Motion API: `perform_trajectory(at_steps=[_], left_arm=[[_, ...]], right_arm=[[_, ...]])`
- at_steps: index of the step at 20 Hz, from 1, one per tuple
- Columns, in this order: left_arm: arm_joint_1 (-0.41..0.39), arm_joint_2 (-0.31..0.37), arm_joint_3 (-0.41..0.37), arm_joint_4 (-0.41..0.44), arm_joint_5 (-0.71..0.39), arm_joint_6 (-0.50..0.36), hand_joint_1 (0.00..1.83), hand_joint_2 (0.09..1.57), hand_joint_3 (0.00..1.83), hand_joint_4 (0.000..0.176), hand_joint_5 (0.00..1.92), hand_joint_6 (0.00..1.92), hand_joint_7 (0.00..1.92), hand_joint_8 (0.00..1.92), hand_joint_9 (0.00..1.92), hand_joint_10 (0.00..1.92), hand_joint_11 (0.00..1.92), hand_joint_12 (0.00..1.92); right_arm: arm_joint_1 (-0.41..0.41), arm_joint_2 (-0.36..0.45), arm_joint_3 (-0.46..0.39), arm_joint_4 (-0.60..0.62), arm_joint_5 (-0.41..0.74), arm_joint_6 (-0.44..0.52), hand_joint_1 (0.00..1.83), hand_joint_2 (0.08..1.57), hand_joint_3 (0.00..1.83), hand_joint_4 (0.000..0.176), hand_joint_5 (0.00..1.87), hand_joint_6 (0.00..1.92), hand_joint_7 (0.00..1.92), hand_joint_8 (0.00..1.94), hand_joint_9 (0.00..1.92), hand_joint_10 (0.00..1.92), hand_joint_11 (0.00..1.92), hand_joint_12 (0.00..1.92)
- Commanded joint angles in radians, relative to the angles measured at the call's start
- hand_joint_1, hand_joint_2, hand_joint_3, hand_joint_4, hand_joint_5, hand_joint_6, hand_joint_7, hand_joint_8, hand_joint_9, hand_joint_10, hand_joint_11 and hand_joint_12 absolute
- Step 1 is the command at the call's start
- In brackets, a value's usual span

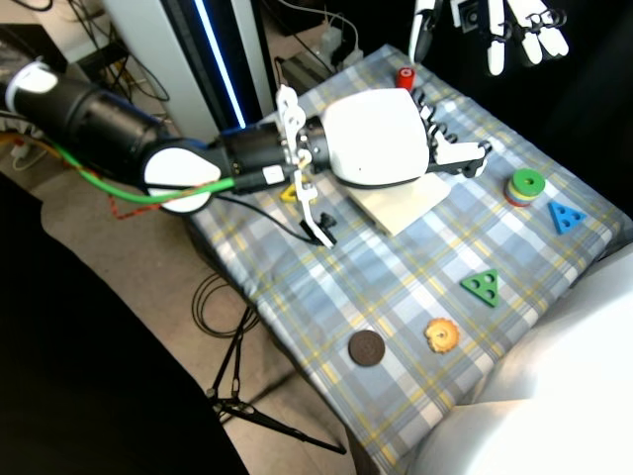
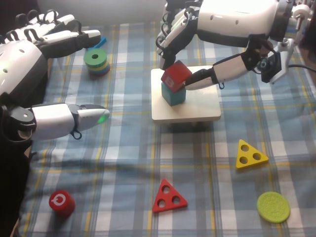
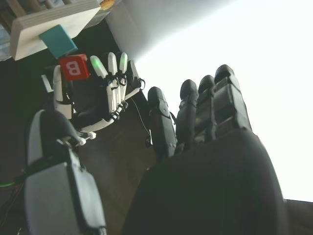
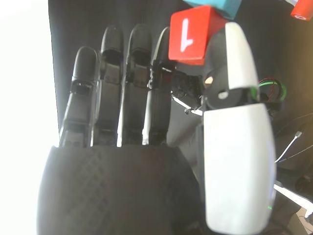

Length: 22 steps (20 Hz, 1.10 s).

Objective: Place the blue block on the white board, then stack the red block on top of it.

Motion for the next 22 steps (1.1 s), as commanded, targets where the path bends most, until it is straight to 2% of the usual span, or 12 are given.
perform_trajectory(at_steps=[1, 3, 4, 6, 7, 13, 15, 16, 17, 19, 21, 22], left_arm=[[-0.013, 0.0, 0.003, 0.033, -0.11, -0.004, 0.81, 0.9, 0.0, 0.117, 0.44, 0.01, 0.15, 0.0, 0.0, 0.0, 0.0, 0.0], [-0.014, 0.0, 0.003, 0.033, -0.11, -0.004, 0.81, 0.9, 0.0, 0.113, 0.45, 0.01, 0.15, 0.0, 0.0, 0.0, 0.0, 0.0], [-0.014, -0.001, 0.002, 0.033, -0.11, -0.004, 0.82, 0.9, 0.0, 0.114, 0.45, 0.01, 0.16, 0.01, 0.01, 0.0, 0.0, 0.0], [-0.014, -0.001, 0.002, 0.033, -0.109, -0.004, 0.83, 0.89, 0.0, 0.114, 0.45, 0.01, 0.15, 0.0, 0.0, 0.0, 0.0, 0.0], [-0.014, -0.001, 0.002, 0.033, -0.109, -0.004, 0.83, 0.89, 0.0, 0.12, 0.45, 0.01, 0.16, 0.01, 0.0, 0.0, 0.0, 0.0], [-0.015, -0.002, 0.001, 0.035, -0.109, -0.004, 0.81, 0.9, 0.0, 0.123, 0.44, 0.0, 0.15, 0.0, 0.0, 0.0, 0.0, 0.0], [-0.015, -0.003, 0.001, 0.036, -0.109, -0.004, 0.81, 0.9, 0.0, 0.126, 0.43, 0.0, 0.15, 0.0, 0.0, 0.0, 0.0, 0.0], [-0.015, -0.003, 0.001, 0.036, -0.108, -0.004, 0.8, 0.9, 0.0, 0.129, 0.43, 0.0, 0.15, 0.0, 0.0, 0.0, 0.0, 0.0], [-0.015, -0.003, 0.001, 0.036, -0.108, -0.004, 0.8, 0.9, 0.0, 0.132, 0.43, 0.0, 0.15, 0.0, 0.0, 0.0, 0.0, 0.0], [-0.016, -0.004, 0.001, 0.036, -0.108, -0.004, 0.81, 0.89, 0.0, 0.133, 0.44, 0.0, 0.15, 0.0, 0.0, 0.0, 0.0, 0.0], [-0.017, -0.005, 0.001, 0.037, -0.107, -0.004, 0.82, 0.89, 0.0, 0.131, 0.44, 0.0, 0.16, 0.0, 0.0, 0.0, 0.0, 0.0], [-0.017, -0.005, 0.001, 0.037, -0.107, -0.004, 0.82, 0.89, 0.0, 0.131, 0.44, 0.0, 0.15, 0.0, 0.0, 0.0, 0.0, 0.0]], right_arm=[[0.015, -0.001, 0.003, 0.046, 0.085, 0.006, 1.05, 1.06, 0.0, 0.166, 1.07, 0.82, 0.92, 0.0, 0.79, 0.01, 0.13, 1.2], [0.015, -0.001, 0.003, 0.046, 0.084, 0.006, 1.04, 1.08, 0.0, 0.176, 1.04, 0.87, 0.88, 0.0, 0.89, 0.06, 0.21, 1.48], [0.015, -0.001, 0.004, 0.046, 0.084, 0.006, 1.04, 1.07, 0.0, 0.176, 1.04, 0.87, 0.89, 0.0, 0.79, 0.76, 0.36, 1.67], [0.015, -0.001, 0.004, 0.047, 0.083, 0.006, 1.03, 1.08, 0.0, 0.176, 1.02, 0.91, 0.87, 0.0, 0.59, 0.77, 0.21, 1.57], [0.015, -0.001, 0.004, 0.047, 0.083, 0.006, 1.03, 1.08, 0.0, 0.176, 1.03, 0.89, 0.86, 0.0, 0.61, 0.95, 0.29, 1.66], [0.015, -0.001, 0.014, 0.058, 0.081, 0.006, 1.03, 1.08, 0.0, 0.176, 1.03, 0.89, 0.87, 0.0, 0.6, 1.17, 0.45, 1.74], [0.015, -0.001, 0.015, 0.059, 0.079, 0.006, 1.03, 1.09, 0.0, 0.176, 1.01, 0.92, 0.86, 0.0, 0.56, 0.96, 0.33, 1.59], [0.015, -0.001, 0.015, 0.059, 0.078, 0.006, 0.99, 1.0, 0.0, 0.085, 0.91, 0.41, 0.86, 0.0, 0.57, 0.87, 0.29, 1.59], [0.015, -0.001, 0.015, 0.059, 0.078, 0.006, 0.97, 0.98, 0.0, 0.071, 0.94, 0.17, 0.86, 0.0, 0.58, 0.86, 0.32, 1.59], [0.015, -0.001, 0.016, 0.058, 0.078, 0.006, 0.97, 0.98, 0.0, 0.06, 0.97, 0.03, 0.85, 0.0, 0.59, 1.03, 0.4, 1.65], [0.015, -0.001, 0.016, 0.057, 0.078, 0.006, 0.96, 0.98, 0.0, 0.082, 0.97, 0.01, 0.81, 0.0, 0.56, 0.88, 0.35, 1.56], [0.015, -0.001, 0.016, 0.057, 0.078, 0.006, 0.96, 0.98, 0.0, 0.084, 0.96, 0.0, 0.82, 0.0, 0.58, 0.98, 0.4, 1.64]])
